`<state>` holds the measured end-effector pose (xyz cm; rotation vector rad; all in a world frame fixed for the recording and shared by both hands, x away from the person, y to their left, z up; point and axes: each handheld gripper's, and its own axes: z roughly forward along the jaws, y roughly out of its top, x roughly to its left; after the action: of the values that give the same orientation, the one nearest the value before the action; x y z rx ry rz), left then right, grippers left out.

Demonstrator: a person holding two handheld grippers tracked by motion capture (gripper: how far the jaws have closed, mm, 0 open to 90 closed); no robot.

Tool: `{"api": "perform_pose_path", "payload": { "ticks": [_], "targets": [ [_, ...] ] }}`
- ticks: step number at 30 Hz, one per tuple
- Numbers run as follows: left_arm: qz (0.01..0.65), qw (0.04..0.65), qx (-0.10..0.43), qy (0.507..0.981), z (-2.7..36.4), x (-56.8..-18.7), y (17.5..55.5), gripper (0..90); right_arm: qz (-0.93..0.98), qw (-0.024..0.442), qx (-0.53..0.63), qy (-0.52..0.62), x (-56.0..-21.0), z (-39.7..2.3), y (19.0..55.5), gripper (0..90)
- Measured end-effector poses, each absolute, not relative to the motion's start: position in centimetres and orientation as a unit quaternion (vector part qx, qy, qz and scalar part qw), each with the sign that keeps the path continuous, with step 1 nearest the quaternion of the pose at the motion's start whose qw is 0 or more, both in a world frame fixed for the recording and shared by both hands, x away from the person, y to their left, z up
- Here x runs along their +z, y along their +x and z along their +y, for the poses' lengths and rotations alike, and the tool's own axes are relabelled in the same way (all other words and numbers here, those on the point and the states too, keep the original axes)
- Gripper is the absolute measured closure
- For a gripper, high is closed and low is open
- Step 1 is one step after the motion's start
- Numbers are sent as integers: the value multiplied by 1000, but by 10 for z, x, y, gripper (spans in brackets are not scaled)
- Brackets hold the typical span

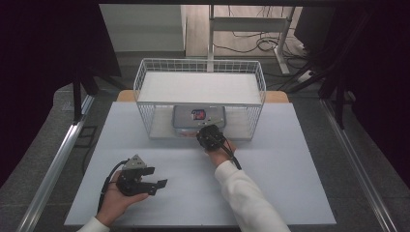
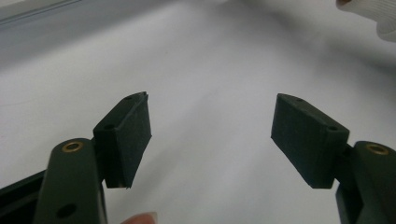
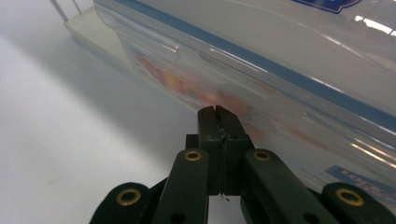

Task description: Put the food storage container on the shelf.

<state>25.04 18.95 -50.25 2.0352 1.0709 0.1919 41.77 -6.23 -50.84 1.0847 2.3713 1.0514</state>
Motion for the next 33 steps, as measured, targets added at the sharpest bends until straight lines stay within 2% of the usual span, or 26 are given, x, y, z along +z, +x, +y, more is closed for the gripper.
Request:
{"api": "perform_pose_path", "payload": {
  "ticks": [11,16,24,33],
  "targets": [
    [425,406,75,805,192,-502,251,281,822,163,371,399,-508,-59,429,888],
    [425,405,76,806,193,-503,252,281,827,161,374,387,-502,-66,423,888],
    [427,404,78,806,192,-502,251,281,845,167,391,323,-462,-107,374,888],
    [433,404,85,801,191,-502,250,280,840,154,411,318,-444,-199,305,888]
  ]
}}
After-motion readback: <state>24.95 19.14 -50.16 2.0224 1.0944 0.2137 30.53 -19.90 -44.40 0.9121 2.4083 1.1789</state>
